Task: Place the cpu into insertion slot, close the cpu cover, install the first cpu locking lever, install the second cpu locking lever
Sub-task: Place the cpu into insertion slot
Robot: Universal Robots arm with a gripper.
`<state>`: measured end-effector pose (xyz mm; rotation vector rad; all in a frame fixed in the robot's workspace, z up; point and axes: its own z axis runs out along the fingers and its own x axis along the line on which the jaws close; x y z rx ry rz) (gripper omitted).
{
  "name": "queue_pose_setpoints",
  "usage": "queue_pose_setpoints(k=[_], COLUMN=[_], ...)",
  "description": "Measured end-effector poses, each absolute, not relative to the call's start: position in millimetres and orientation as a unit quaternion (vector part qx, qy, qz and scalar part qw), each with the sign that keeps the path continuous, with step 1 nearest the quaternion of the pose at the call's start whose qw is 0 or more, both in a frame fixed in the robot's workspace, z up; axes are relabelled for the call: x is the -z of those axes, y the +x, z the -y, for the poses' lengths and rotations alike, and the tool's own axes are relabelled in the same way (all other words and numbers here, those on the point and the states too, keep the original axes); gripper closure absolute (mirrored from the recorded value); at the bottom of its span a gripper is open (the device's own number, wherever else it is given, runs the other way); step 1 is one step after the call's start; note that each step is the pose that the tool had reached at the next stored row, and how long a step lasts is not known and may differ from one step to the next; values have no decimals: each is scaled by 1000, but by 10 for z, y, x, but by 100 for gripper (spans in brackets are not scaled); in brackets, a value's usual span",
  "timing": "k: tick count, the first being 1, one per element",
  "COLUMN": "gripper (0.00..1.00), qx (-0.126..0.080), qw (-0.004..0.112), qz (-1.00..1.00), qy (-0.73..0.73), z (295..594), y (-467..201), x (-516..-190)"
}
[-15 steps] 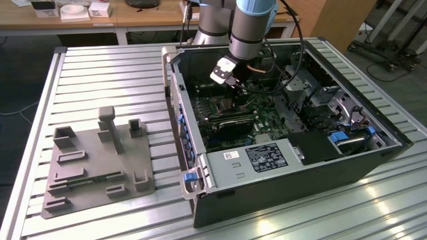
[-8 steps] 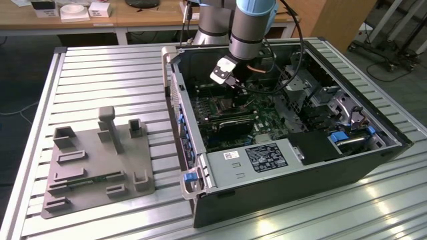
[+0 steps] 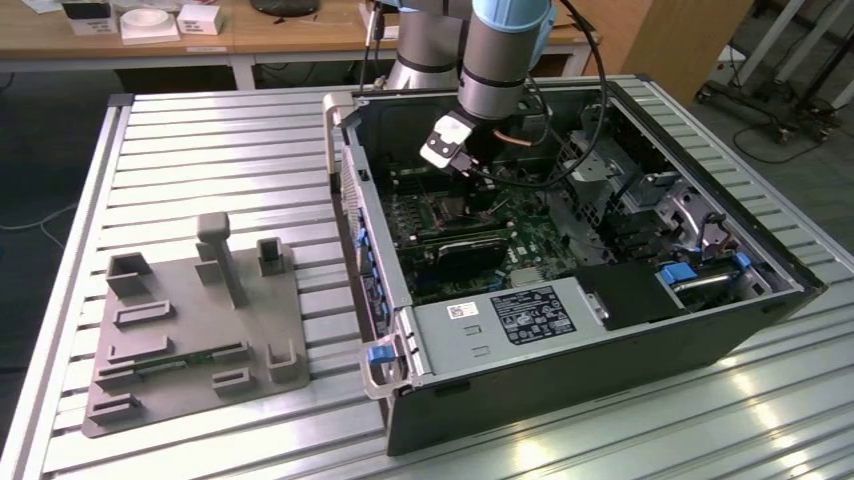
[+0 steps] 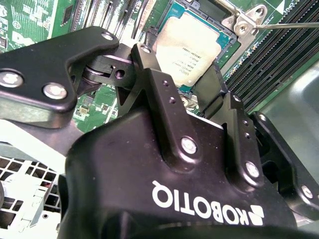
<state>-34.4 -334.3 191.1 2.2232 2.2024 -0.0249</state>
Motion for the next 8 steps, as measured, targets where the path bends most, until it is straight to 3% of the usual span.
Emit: queue_pose_setpoints(k=[8], gripper=[46], qx=[8], qw=[6], qz=[-704], qy=[710], z=[3343], y=[-344], x=[-1910])
